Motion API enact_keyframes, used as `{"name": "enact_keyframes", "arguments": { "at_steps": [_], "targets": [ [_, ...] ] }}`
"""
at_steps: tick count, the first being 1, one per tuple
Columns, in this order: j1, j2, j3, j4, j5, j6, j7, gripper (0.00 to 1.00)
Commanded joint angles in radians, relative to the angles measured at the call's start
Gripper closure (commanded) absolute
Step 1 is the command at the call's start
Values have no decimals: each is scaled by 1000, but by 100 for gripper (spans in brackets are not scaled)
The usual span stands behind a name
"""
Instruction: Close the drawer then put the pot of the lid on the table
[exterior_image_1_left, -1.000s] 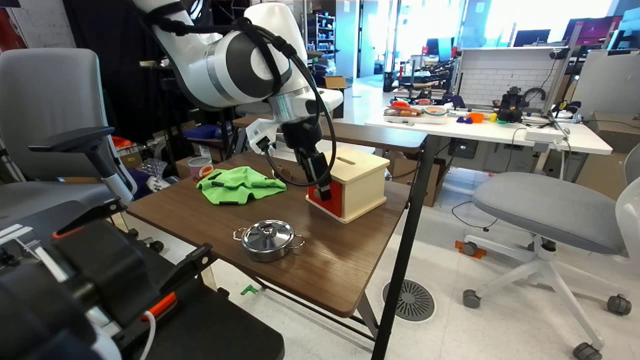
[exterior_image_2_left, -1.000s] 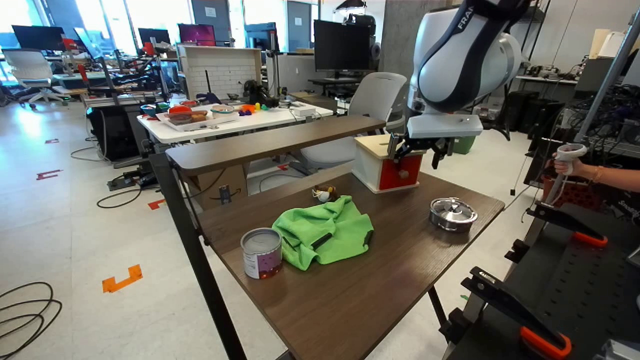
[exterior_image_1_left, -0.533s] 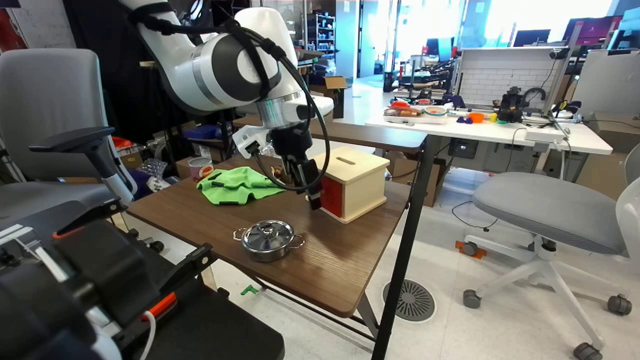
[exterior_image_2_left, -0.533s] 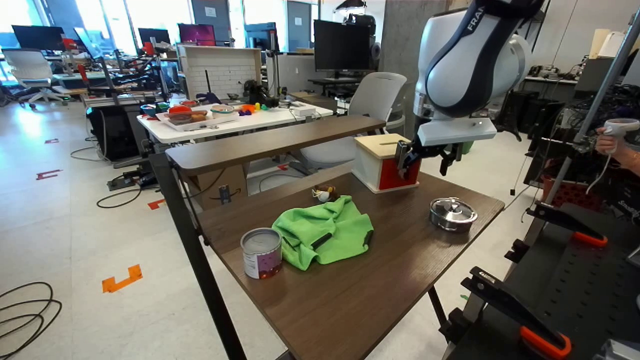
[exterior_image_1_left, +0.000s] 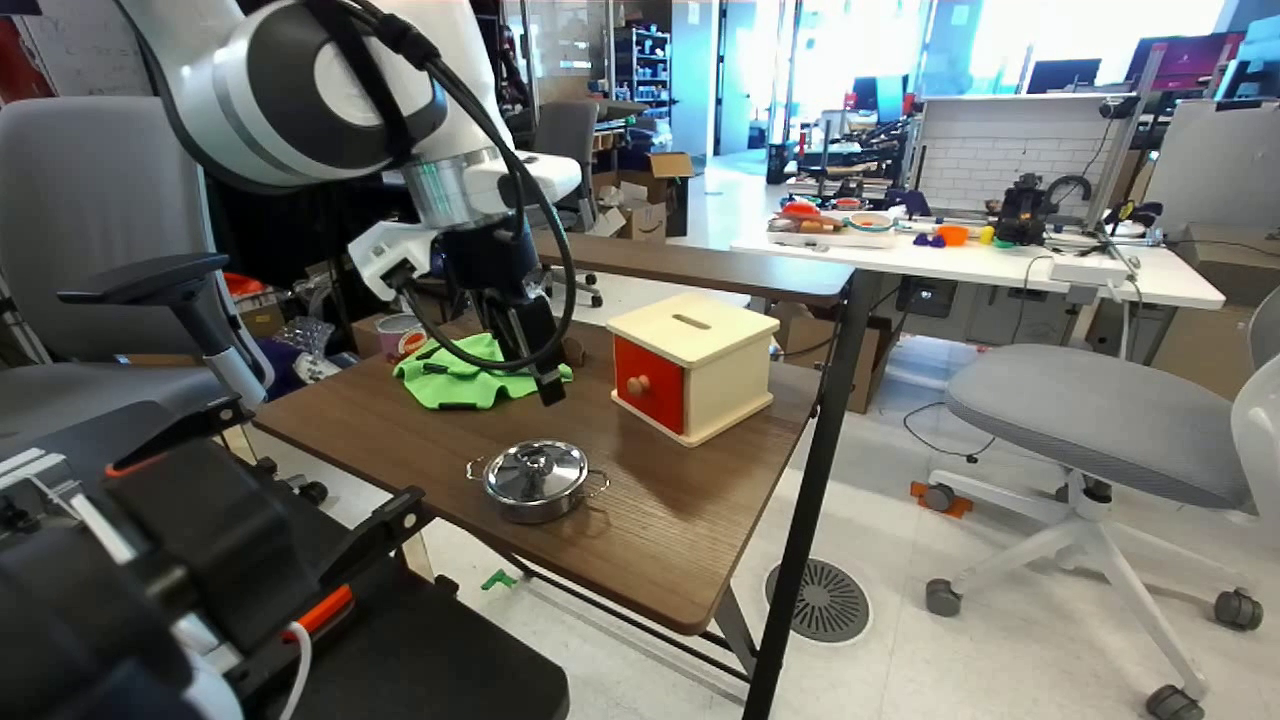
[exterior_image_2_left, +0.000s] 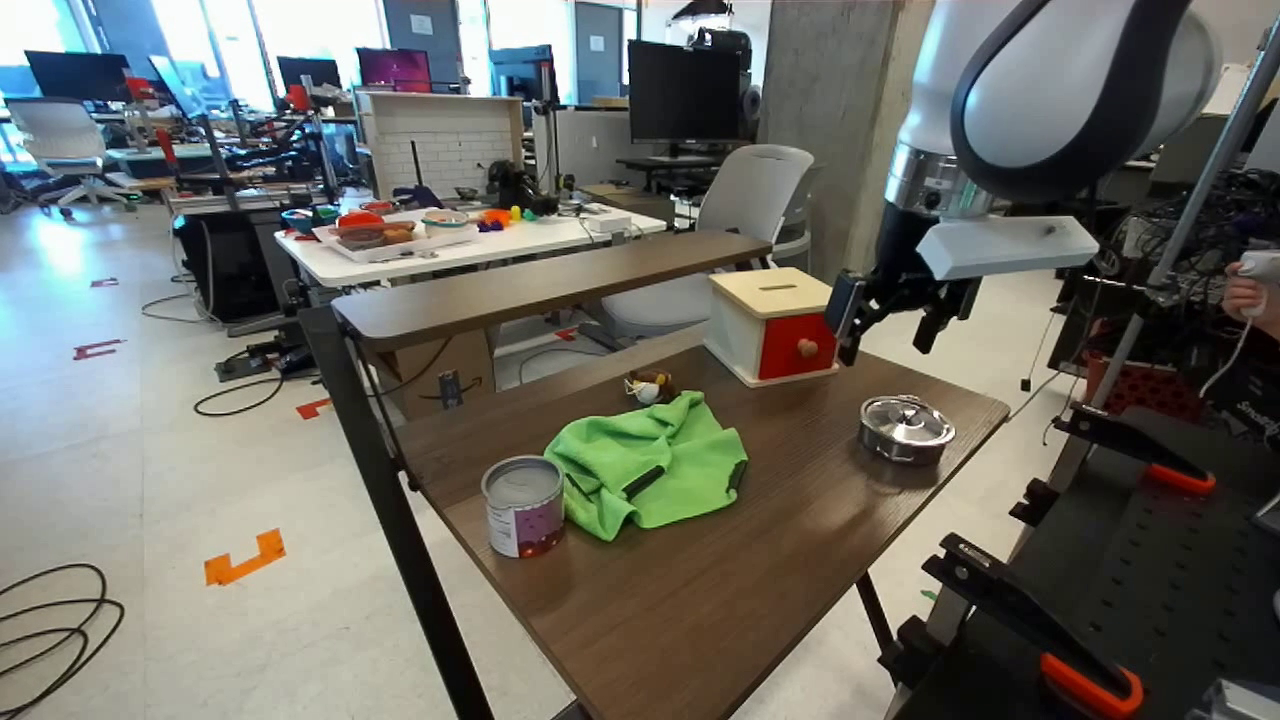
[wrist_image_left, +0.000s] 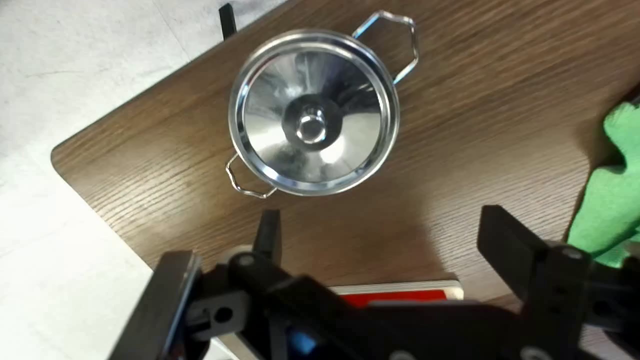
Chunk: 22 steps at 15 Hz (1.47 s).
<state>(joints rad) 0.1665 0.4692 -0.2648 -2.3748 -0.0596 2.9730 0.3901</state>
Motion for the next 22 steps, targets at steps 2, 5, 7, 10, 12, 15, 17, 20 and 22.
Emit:
{"name": "enact_keyframes", "arguments": {
  "at_steps": [2,5,7,10,12,15,17,20,22],
  "targets": [
    [-127,-91,93,-117,71,23,-123,0],
    [-180,-63,123,-94,108,-1,-145,0],
    [-195,-38,129,-74,129,2,-136,0],
    [-186,6,118,-49,145,12,-116,0],
    [-173,41,111,-24,152,13,-100,0],
    [-164,92,104,16,162,6,-86,0],
    [-159,127,101,45,165,3,-73,0],
    [-156,160,106,75,171,-1,-62,0],
    [-157,171,112,90,174,-2,-64,26]
  ]
}}
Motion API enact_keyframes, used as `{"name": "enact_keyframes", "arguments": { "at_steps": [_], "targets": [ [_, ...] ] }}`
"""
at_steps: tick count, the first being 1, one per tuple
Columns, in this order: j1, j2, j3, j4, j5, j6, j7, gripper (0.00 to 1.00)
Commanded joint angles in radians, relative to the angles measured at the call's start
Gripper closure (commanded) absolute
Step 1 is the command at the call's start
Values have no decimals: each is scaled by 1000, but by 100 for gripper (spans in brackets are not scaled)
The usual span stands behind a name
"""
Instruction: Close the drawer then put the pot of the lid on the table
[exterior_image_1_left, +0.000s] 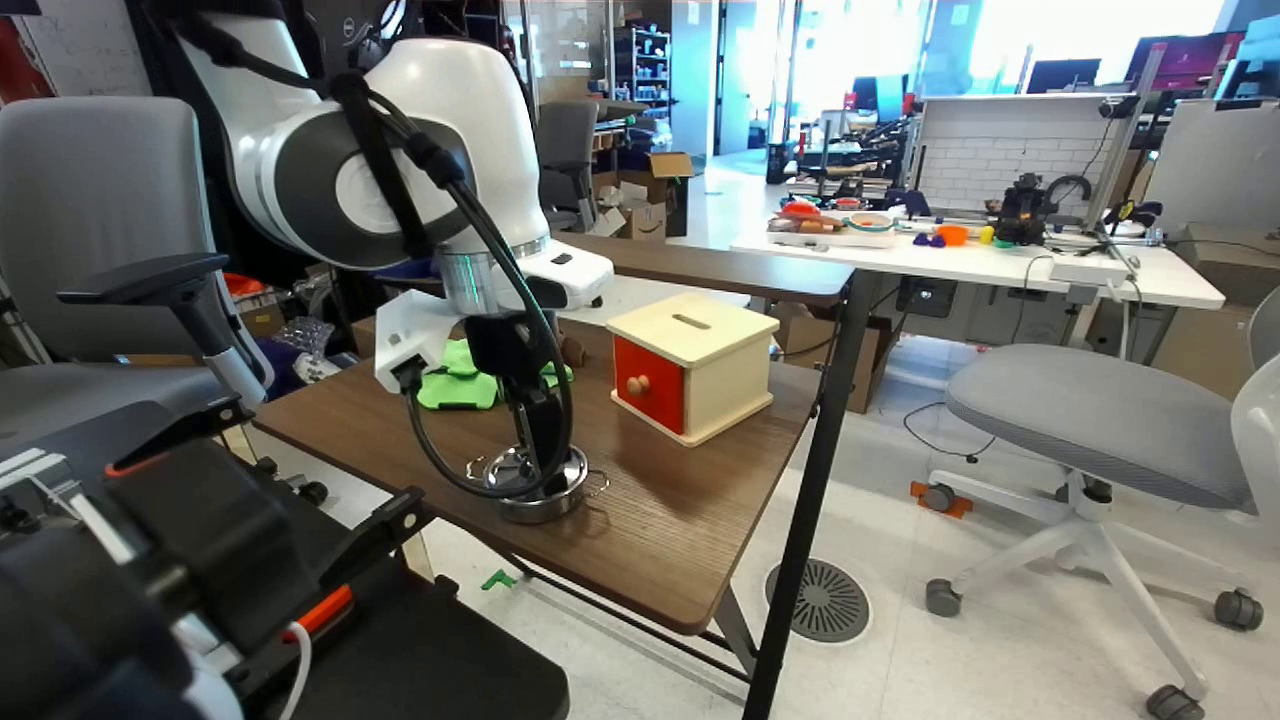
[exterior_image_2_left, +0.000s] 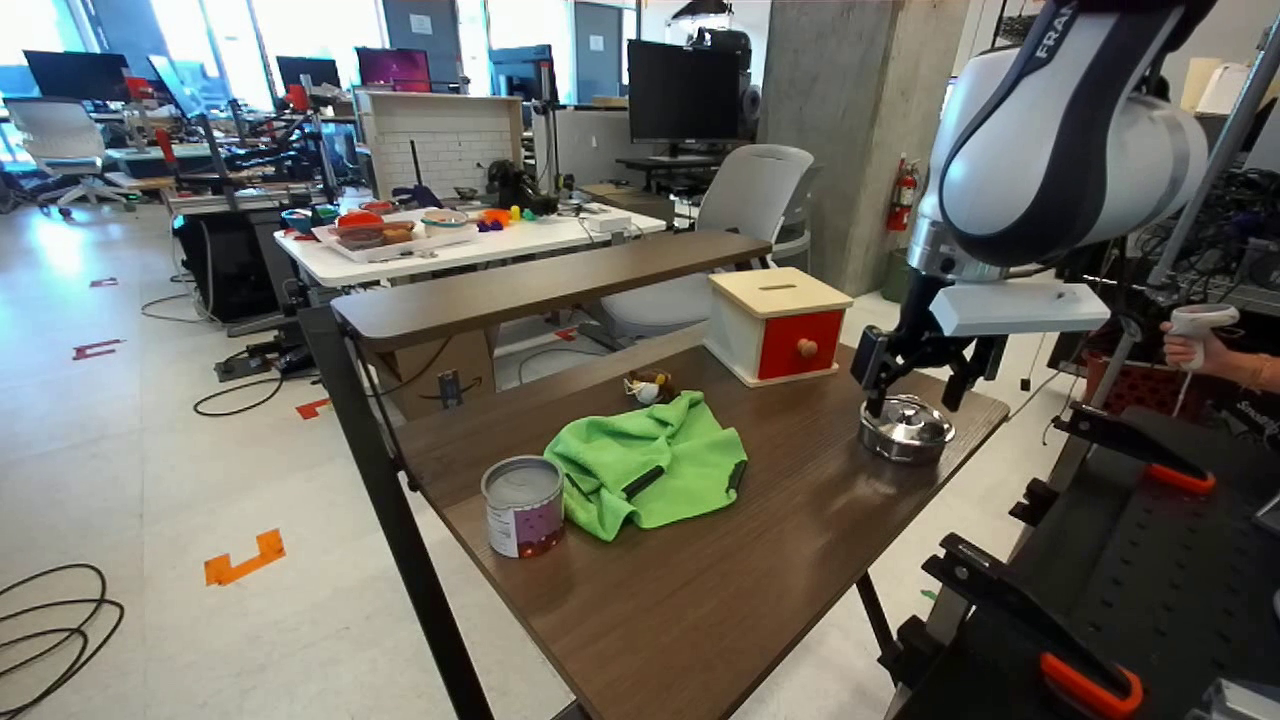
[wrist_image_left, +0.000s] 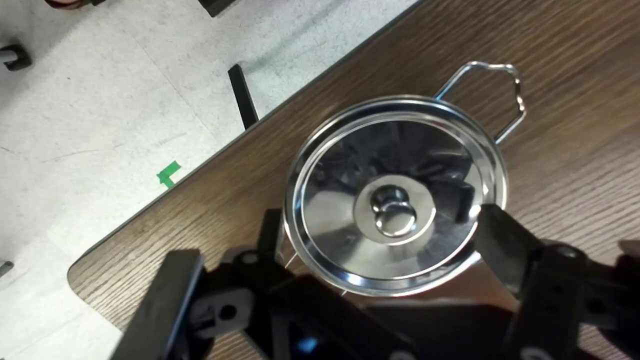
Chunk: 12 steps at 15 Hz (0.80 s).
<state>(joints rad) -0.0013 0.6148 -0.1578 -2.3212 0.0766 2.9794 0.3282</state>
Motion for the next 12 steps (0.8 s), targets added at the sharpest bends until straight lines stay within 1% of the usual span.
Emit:
{"name": "enact_keyframes", "arguments": {
  "at_steps": [1,2,4,6,8,9,10,11,12],
  "targets": [
    [10,30,8,41,41,-8,-4,32],
    [13,32,8,44,43,-6,-4,42],
    [13,29,10,47,43,-6,-8,57],
    [8,23,14,49,45,-6,-11,68],
    [0,14,23,48,47,-7,-17,83],
    [0,8,26,43,47,-4,-19,92],
    [10,-9,19,27,43,-5,-15,98],
    [10,-27,25,10,41,-5,-22,98],
    [33,-50,9,-15,34,-2,-12,95]
  ]
}}
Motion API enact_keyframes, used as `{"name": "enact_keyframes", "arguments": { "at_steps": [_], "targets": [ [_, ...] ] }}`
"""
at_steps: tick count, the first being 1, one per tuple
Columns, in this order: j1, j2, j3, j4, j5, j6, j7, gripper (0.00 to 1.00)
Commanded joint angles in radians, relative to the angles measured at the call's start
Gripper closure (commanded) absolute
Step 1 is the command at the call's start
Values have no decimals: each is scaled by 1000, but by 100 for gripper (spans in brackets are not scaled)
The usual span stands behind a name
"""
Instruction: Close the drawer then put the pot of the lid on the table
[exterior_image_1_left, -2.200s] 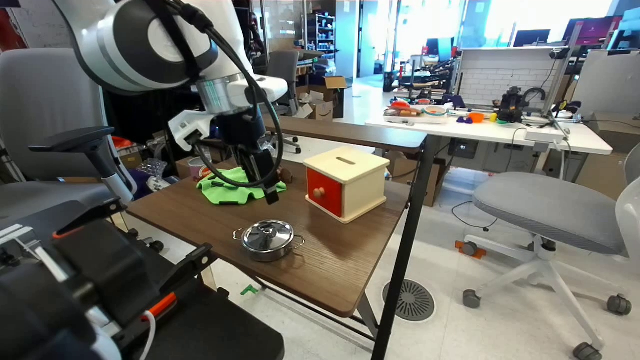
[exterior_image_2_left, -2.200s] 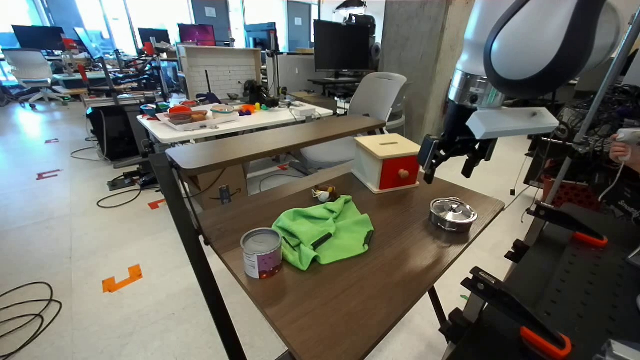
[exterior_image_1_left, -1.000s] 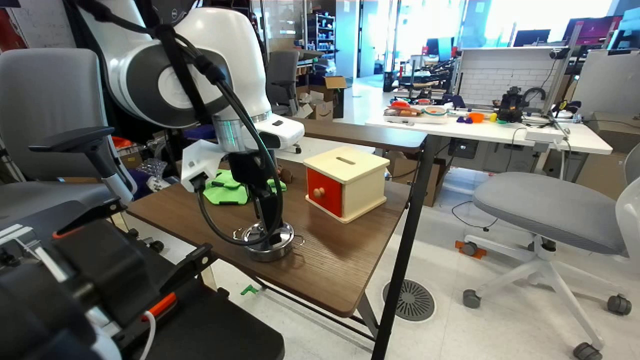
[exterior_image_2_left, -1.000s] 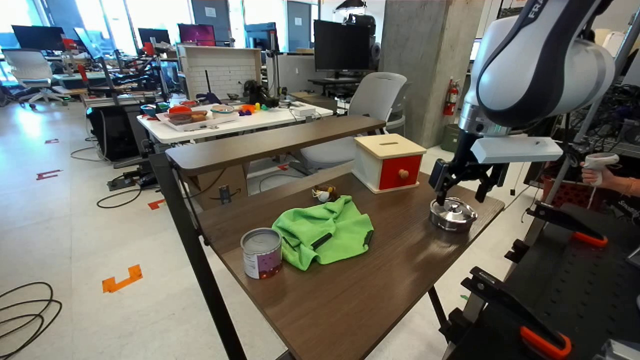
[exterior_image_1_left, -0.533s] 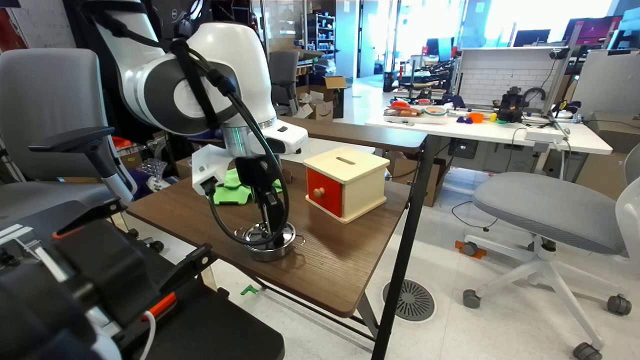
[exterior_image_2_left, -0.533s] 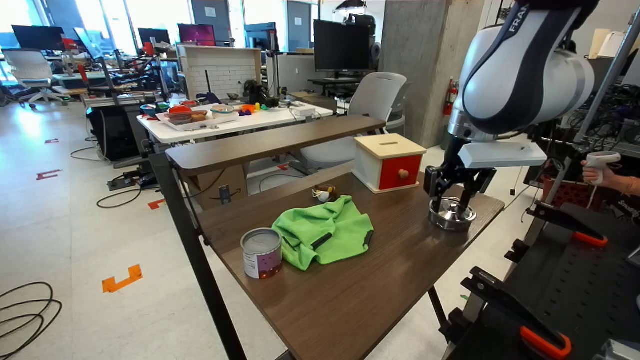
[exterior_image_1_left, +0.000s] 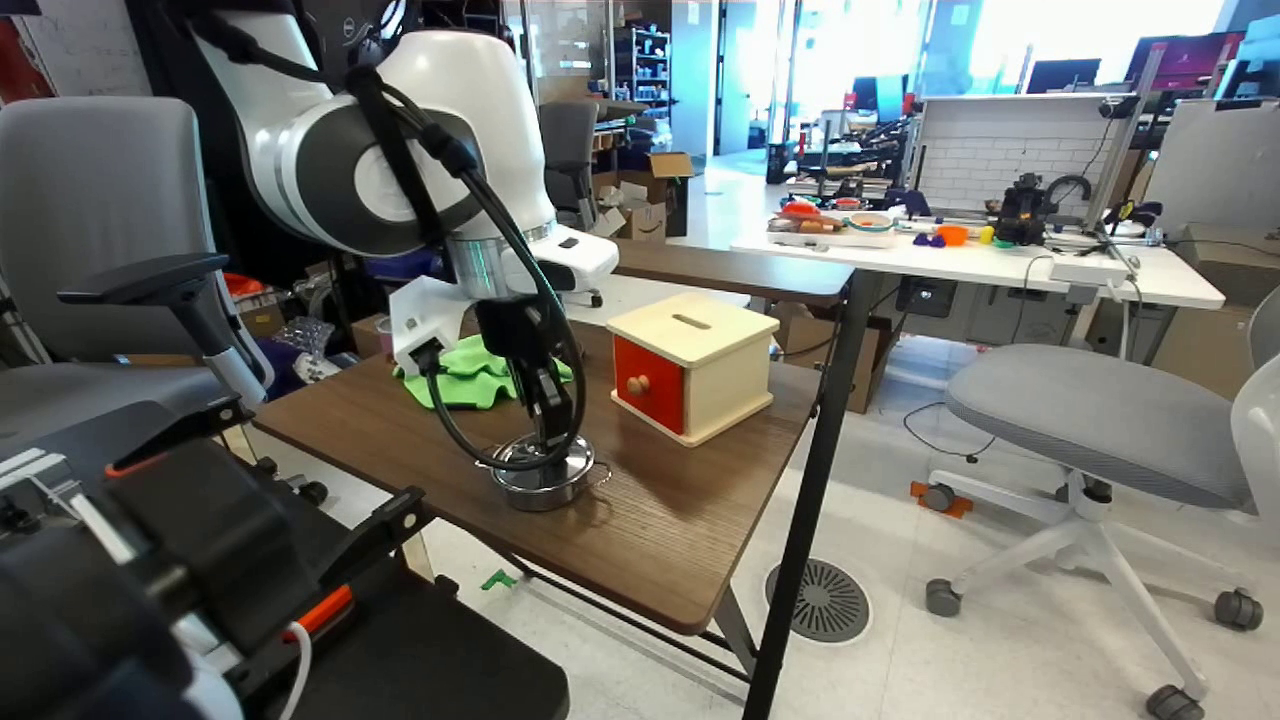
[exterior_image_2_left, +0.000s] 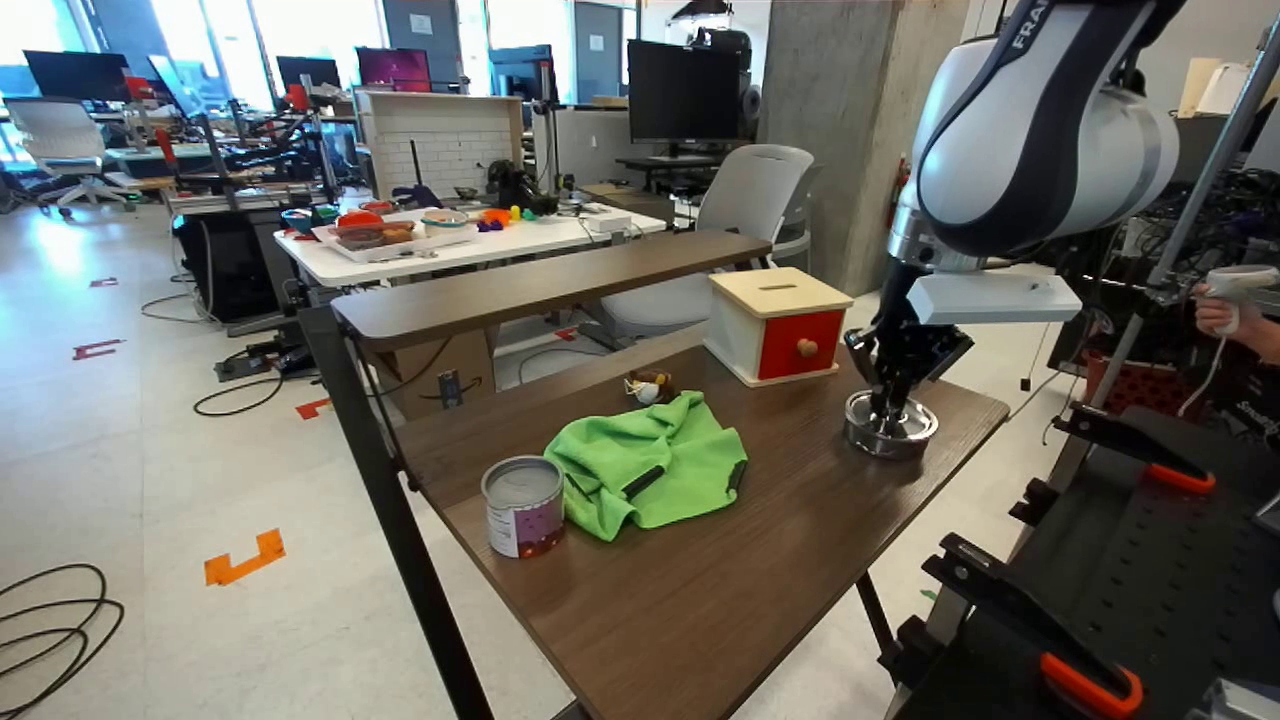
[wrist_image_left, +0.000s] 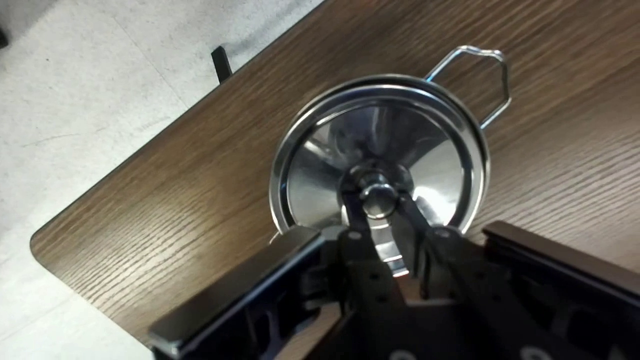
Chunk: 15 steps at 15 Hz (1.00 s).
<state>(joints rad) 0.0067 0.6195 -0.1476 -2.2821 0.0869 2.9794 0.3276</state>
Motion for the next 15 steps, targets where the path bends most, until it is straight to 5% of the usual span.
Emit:
{"name": "enact_keyframes", "arguments": {
  "at_steps": [1,7,15],
  "targets": [
    [47,-76,-16,-75,18,-3,-2,95],
    [168,-216,-27,-170,-5,-42,34,95],
    [289,-144,23,-96,1,-93,145,95]
  ]
}}
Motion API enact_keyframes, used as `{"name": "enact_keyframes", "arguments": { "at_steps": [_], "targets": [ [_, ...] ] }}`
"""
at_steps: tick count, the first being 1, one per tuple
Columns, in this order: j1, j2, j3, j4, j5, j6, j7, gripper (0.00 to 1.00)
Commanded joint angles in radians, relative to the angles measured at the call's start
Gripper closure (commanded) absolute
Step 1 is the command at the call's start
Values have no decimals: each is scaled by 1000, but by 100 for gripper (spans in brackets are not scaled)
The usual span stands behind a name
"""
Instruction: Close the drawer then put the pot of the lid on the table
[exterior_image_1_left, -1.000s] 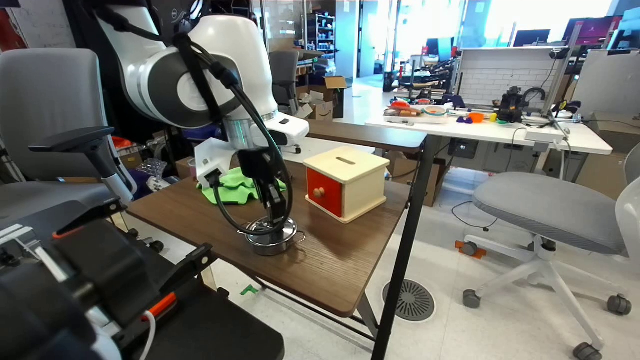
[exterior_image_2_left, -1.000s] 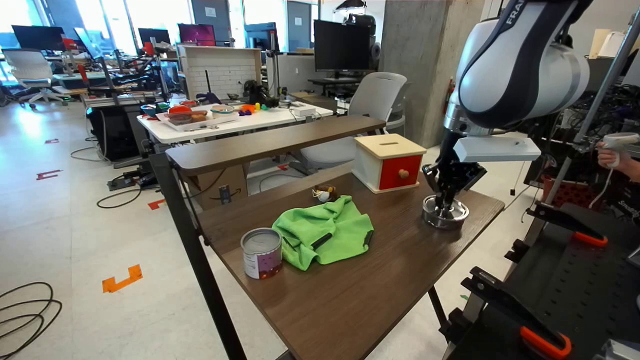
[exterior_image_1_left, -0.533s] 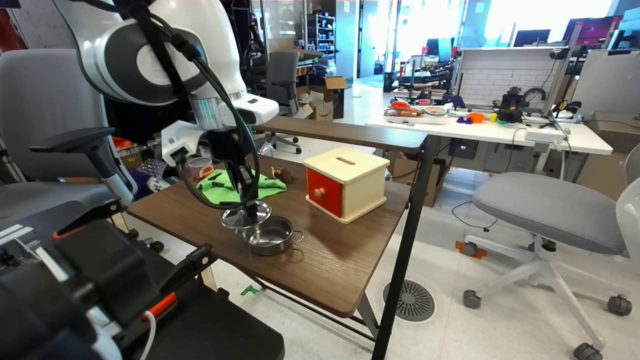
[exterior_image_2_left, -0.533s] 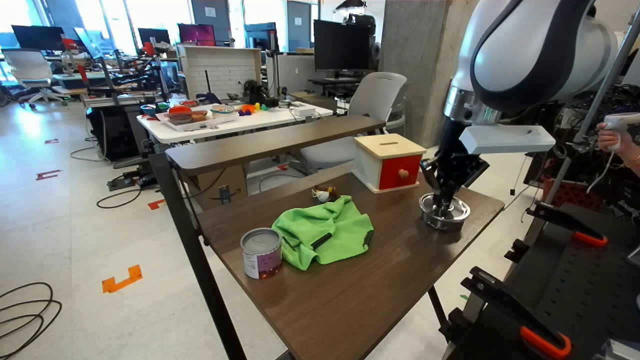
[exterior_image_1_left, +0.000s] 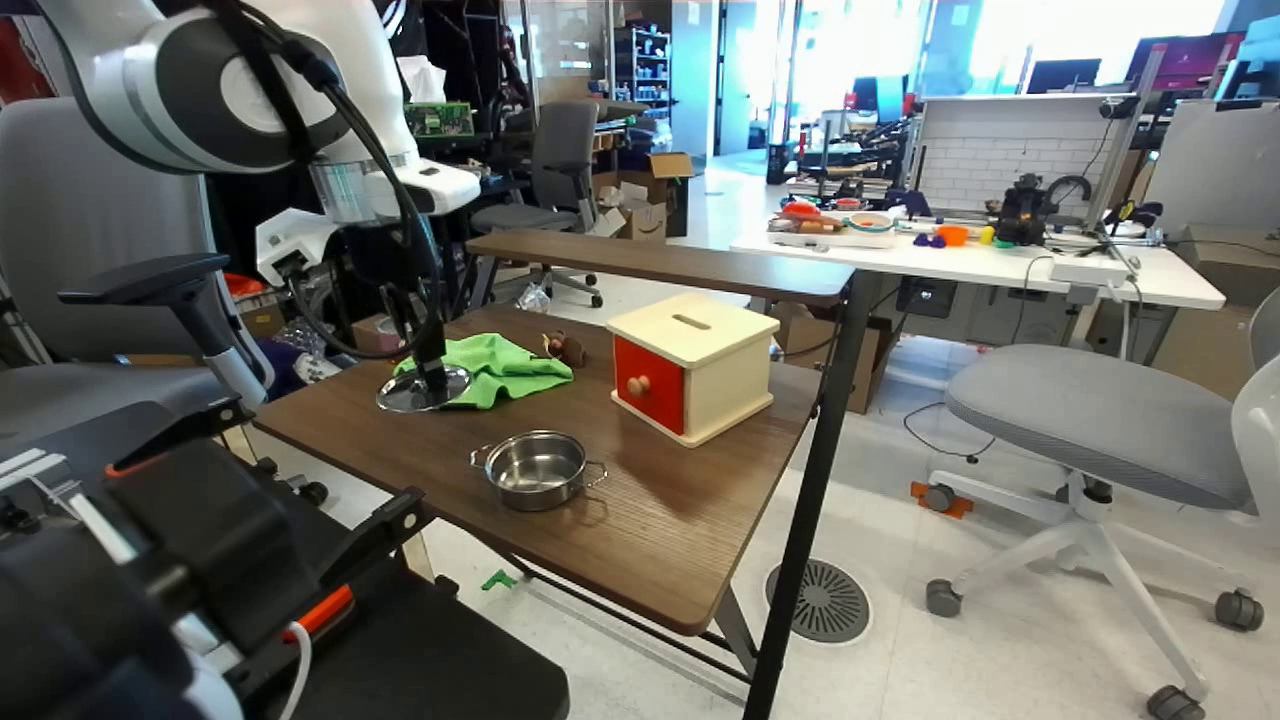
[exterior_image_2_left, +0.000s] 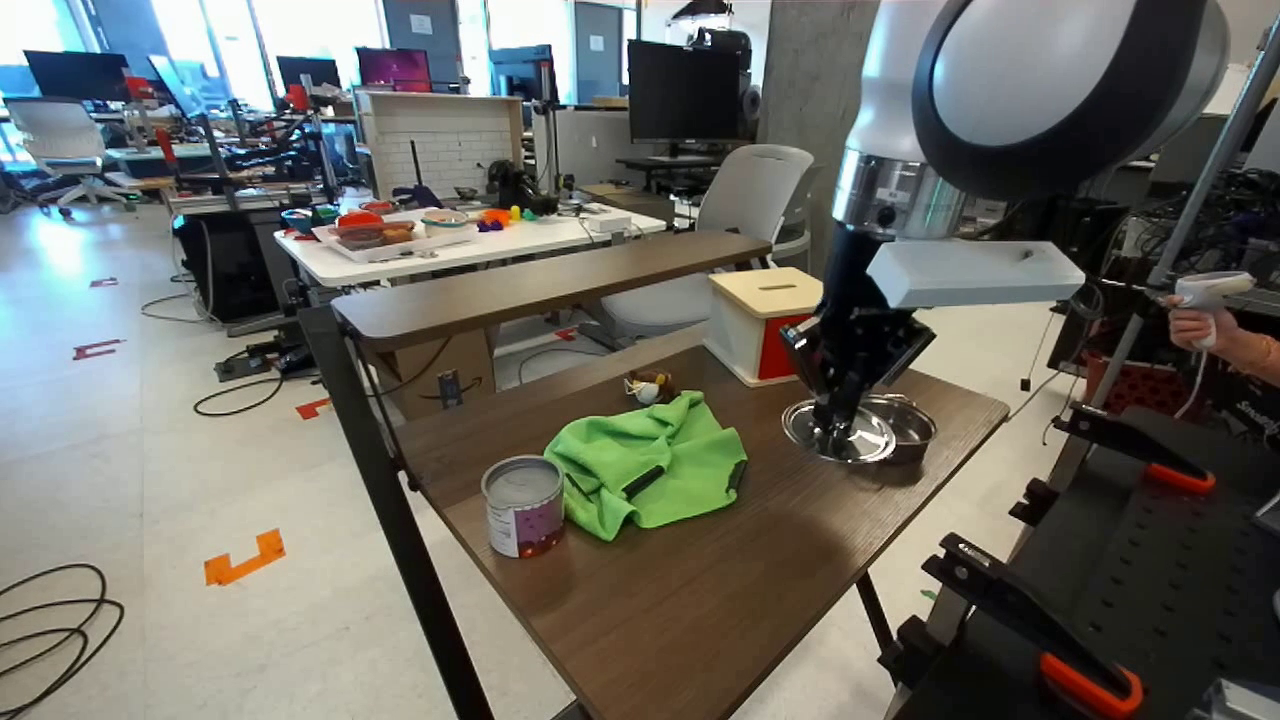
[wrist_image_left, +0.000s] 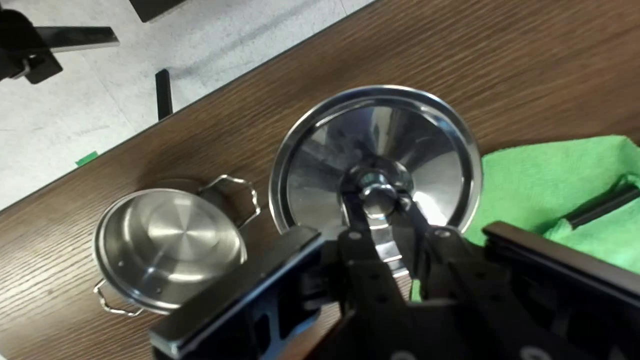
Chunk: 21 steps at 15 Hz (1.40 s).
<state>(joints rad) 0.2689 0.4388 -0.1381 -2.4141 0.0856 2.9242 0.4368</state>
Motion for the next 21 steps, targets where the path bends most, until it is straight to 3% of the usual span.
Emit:
{"name": "enact_keyframes", "arguments": {
  "at_steps": [1,10,14,15,17,21],
  "targets": [
    [31,59,25,49,5,-39,40,95],
    [69,207,26,147,10,-78,67,95],
    [96,251,1,170,9,-42,94,95],
    [106,247,-8,167,6,-30,102,55],
    [131,235,-28,150,0,-6,117,48],
    [141,131,-13,63,16,24,106,18]
  ]
}}
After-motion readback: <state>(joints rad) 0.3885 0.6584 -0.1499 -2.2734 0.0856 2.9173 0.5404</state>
